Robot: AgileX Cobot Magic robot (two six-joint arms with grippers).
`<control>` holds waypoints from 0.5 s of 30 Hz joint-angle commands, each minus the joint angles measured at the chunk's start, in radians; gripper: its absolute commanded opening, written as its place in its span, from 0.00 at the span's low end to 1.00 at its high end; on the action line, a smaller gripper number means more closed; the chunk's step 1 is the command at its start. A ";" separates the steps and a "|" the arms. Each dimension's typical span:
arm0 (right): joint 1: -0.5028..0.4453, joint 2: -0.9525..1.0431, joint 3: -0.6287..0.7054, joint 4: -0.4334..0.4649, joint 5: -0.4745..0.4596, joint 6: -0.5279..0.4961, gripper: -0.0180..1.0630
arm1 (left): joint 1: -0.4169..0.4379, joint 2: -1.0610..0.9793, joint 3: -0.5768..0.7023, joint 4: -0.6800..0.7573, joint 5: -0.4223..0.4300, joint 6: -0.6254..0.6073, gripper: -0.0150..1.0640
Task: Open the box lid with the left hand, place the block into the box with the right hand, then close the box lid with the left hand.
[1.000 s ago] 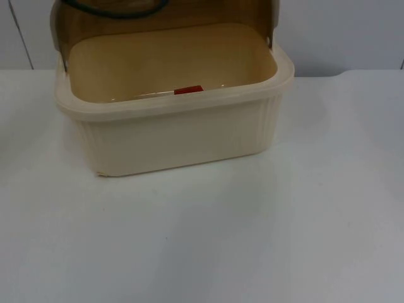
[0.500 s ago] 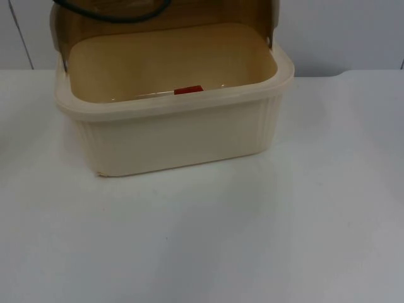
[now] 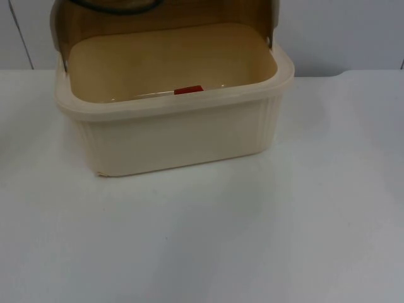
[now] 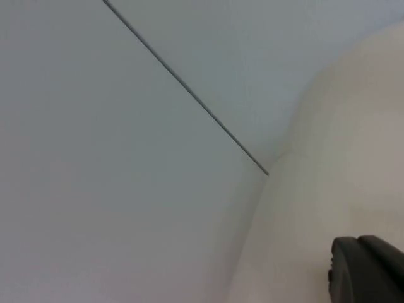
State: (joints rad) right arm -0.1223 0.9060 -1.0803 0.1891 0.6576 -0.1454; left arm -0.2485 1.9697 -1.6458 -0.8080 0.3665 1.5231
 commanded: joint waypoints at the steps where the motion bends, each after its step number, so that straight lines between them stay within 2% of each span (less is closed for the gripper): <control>1: 0.006 -0.003 0.005 -0.003 -0.010 0.000 0.99 | -0.001 0.013 -0.004 -0.003 0.002 -0.014 0.01; 13: 0.006 -0.003 0.005 -0.005 -0.017 0.000 0.99 | -0.007 0.007 -0.004 0.041 0.133 -0.042 0.01; 15: 0.006 -0.003 0.005 -0.005 -0.008 0.000 0.99 | -0.032 -0.005 -0.004 0.160 0.135 -0.116 0.01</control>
State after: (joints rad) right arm -0.1223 0.9060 -1.0803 0.1891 0.6576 -0.1454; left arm -0.2611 1.9709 -1.6458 -0.7111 0.4567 1.4508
